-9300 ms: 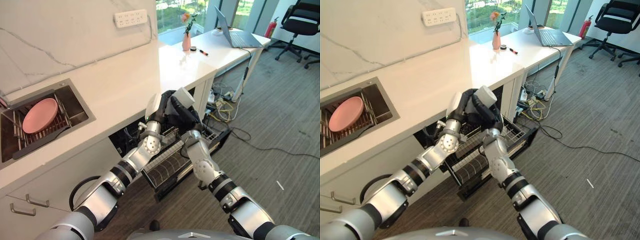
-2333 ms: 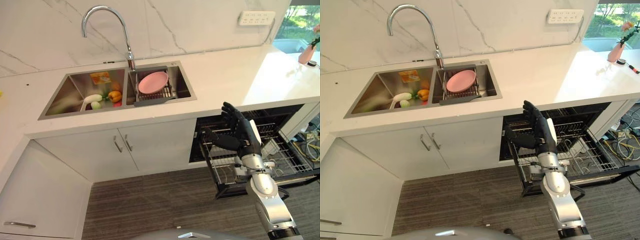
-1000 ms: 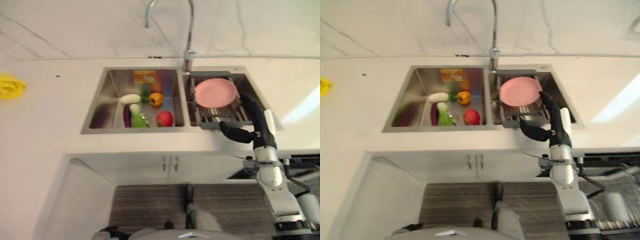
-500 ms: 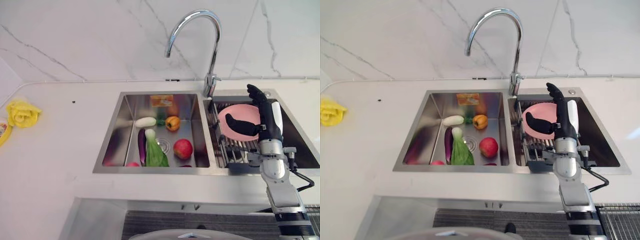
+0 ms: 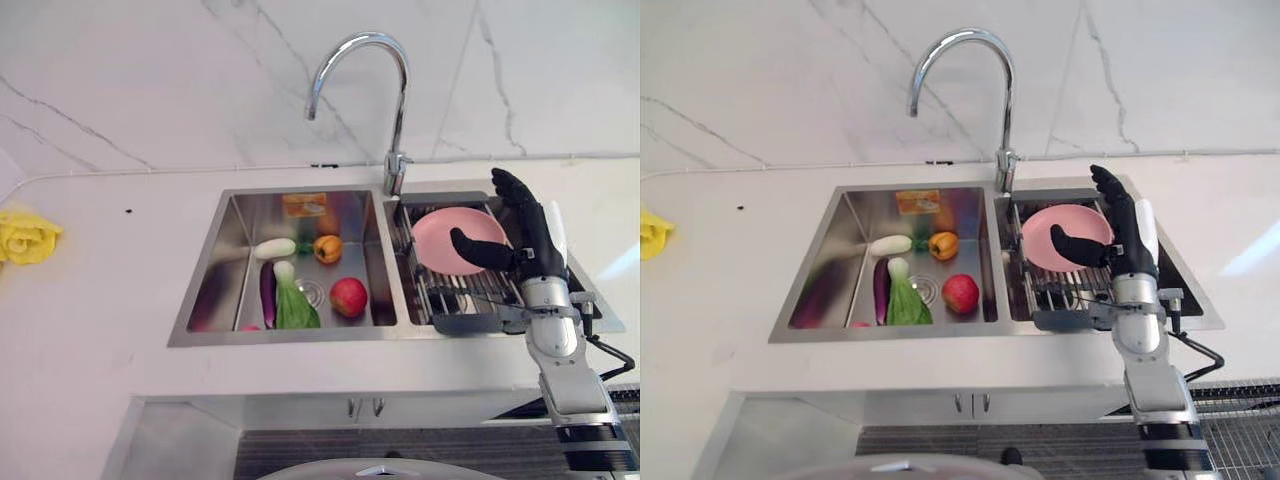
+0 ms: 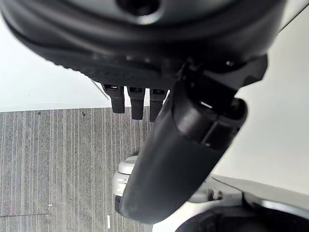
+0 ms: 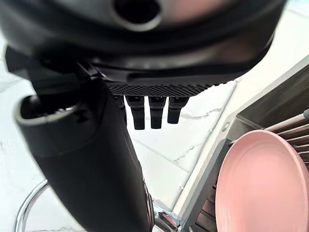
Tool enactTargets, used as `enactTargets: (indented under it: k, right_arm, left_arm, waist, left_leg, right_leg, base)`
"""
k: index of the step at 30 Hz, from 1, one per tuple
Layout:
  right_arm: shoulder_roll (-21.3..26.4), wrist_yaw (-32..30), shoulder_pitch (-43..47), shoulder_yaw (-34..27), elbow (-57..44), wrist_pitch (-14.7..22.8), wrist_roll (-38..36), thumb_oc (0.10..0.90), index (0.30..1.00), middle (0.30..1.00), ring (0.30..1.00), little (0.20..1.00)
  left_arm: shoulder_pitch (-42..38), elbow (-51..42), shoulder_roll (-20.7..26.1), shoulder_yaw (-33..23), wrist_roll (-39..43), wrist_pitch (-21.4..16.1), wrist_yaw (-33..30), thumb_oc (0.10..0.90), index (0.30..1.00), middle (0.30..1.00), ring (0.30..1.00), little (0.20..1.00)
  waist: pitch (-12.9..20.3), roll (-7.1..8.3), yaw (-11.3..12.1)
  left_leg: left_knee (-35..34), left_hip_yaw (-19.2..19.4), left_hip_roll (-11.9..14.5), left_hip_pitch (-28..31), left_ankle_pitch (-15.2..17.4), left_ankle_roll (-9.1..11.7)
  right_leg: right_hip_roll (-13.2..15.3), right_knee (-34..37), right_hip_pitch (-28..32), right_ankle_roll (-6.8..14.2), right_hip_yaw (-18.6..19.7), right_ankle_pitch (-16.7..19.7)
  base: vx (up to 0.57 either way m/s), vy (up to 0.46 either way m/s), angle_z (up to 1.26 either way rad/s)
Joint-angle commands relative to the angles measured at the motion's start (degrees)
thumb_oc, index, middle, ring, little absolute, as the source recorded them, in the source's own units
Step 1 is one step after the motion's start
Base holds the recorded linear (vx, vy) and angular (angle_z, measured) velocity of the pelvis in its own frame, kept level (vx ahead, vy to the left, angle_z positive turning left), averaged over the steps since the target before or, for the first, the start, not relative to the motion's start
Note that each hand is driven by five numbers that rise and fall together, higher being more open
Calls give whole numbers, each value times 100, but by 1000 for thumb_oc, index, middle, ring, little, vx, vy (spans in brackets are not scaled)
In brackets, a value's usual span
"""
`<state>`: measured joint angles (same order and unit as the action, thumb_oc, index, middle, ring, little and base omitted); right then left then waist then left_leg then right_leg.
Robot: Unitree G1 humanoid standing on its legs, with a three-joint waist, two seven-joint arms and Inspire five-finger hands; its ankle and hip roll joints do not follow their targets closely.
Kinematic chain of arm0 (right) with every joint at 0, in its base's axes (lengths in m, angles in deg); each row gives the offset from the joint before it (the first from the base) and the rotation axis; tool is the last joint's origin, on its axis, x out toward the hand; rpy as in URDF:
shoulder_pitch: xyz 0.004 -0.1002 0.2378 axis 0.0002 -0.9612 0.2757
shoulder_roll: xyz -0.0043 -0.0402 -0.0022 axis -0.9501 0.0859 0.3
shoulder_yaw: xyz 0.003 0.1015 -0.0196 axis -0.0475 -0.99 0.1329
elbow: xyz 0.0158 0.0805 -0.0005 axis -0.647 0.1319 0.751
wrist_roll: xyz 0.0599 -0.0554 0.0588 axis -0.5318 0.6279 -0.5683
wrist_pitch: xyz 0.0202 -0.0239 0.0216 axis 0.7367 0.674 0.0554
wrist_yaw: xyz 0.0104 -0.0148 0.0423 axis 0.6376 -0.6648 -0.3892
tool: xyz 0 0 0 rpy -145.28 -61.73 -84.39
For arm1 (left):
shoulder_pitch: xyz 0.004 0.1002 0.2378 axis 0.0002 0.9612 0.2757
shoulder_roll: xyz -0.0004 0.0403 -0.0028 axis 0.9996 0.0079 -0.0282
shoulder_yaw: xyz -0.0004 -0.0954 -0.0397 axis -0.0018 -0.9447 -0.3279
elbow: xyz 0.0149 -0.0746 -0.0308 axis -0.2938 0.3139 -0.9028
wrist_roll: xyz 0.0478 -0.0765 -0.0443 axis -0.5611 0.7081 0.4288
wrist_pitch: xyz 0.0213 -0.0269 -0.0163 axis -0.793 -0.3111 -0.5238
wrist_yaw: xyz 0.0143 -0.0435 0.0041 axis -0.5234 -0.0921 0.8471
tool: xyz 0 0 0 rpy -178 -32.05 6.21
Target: Place the dishes in the dishwasher.
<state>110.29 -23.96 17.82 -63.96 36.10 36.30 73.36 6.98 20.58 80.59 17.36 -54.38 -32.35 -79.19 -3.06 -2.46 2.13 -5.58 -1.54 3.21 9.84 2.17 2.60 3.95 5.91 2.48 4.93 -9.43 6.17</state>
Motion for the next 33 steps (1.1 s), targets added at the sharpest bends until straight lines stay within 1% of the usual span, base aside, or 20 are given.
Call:
enactTargets:
  k: [1, 2, 3, 5, 7, 8, 9, 10, 11, 14, 19, 25, 33]
  right_arm:
    - [529, 19, 293, -571, -841, 690, -232, 800, 900, 900, 900, 900]
    - [692, 82, 247, -656, -774, 685, -173, 800, 900, 900, 900, 900]
    - [695, 83, 248, -657, -771, 688, -174, 800, 900, 900, 900, 900]
    - [923, 173, 240, -681, -558, 676, -157, 800, 900, 900, 900, 900]
    - [1005, 208, 257, -662, -483, 682, -114, 800, 900, 900, 900, 900]
    - [1189, 264, 268, -638, -334, 673, 27, 800, 900, 900, 900, 900]
    - [1196, 260, 278, -631, -321, 679, 28, 800, 900, 900, 900, 900]
    - [1319, 323, 328, -541, -200, 675, 102, 800, 900, 900, 900, 900]
    - [1324, 320, 339, -533, -188, 681, 101, 800, 900, 900, 900, 900]
    - [1540, 374, 449, -412, 54, 654, 261, 800, 900, 900, 900, 900]
    - [1686, 325, 508, -344, 351, 612, 502, 800, 900, 900, 900, 900]
    - [1862, 269, 318, -455, 565, 559, 905, 800, 900, 900, 900, 900]
    - [2079, 194, 399, -206, 1019, 507, 1339, 800, 900, 900, 900, 900]
  left_arm:
    - [-425, 441, 119, 190, -173, -92, 83, 800, 900, 900, 900, 900]
    - [-449, 440, 131, 177, -229, -110, 126, 800, 900, 900, 900, 900]
    - [-449, 441, 128, 178, -231, -111, 127, 800, 900, 900, 900, 900]
    - [-510, 436, 156, 196, -277, -148, 162, 800, 900, 900, 900, 900]
    - [-526, 431, 163, 200, -296, -158, 169, 800, 900, 900, 900, 900]
    - [-545, 415, 188, 210, -349, -186, 205, 800, 900, 900, 900, 900]
    - [-546, 415, 184, 208, -350, -187, 205, 800, 900, 900, 900, 900]
    - [-567, 391, 190, 253, -366, -203, 220, 800, 900, 900, 900, 900]
    - [-568, 391, 187, 250, -366, -203, 220, 800, 900, 900, 900, 900]
    - [-606, 364, 198, 295, -381, -208, 250, 800, 900, 900, 900, 900]
    - [-616, 421, 227, 320, -431, -203, 250, 800, 900, 900, 900, 900]
    - [-547, 548, 253, 283, -647, -168, 278, 800, 900, 900, 900, 900]
    - [-503, 584, 269, 331, -755, -181, 291, 800, 900, 900, 900, 900]
  waist:
    - [257, 124, 51]
    - [261, 144, 12]
    - [262, 140, 20]
    - [277, 169, -10]
    - [280, 173, 3]
    - [296, 186, 5]
    - [294, 181, 9]
    - [306, 189, 15]
    - [304, 186, 13]
    - [294, 189, 34]
    - [280, 192, 60]
    - [263, 193, 63]
    - [257, 177, 113]
  left_leg:
    - [58, -6, 140, -23, 379, 69]
    - [58, 56, 151, -12, 394, 74]
    - [58, 64, 152, -11, 396, 74]
    - [58, 193, 180, 22, 418, 79]
    - [58, 243, 190, 36, 429, 83]
    - [58, 301, 206, 55, 441, 90]
    - [58, 307, 207, 58, 443, 90]
    - [58, 335, 215, 72, 443, 99]
    - [58, 337, 215, 74, 443, 100]
    - [58, 313, 216, 67, 432, 103]
    - [58, 229, 194, 25, 404, 100]
    - [58, 159, 185, -20, 405, 92]
    - [58, 115, 173, -19, 403, 85]
  right_leg:
    - [92, -91, 86, 338, -55, -634]
    - [75, -91, 61, 348, -6, -626]
    - [74, -91, 58, 348, 2, -625]
    - [57, -91, 12, 369, 90, -602]
    - [51, -91, -3, 376, 130, -593]
    - [45, -91, -11, 388, 163, -597]
    - [43, -91, -12, 388, 170, -596]
    - [48, -91, -2, 389, 174, -602]
    - [48, -91, -1, 389, 175, -602]
    - [61, -91, 30, 388, 139, -624]
    - [88, -91, 45, 387, 71, -625]
    - [109, -91, 39, 382, 8, -626]
    - [135, -91, 55, 393, -32, -628]
  base:
    - [34, -19, -19]
    - [14, -6, -18]
    - [22, -15, -20]
    - [18, -21, -22]
    - [13, -15, -32]
    - [14, -15, -37]
    - [22, -21, -35]
    - [11, -9, -23]
    - [14, -13, -17]
    - [5, -5, -5]
    - [14, 0, 7]
    - [9, -9, 12]
    - [1, -4, 3]
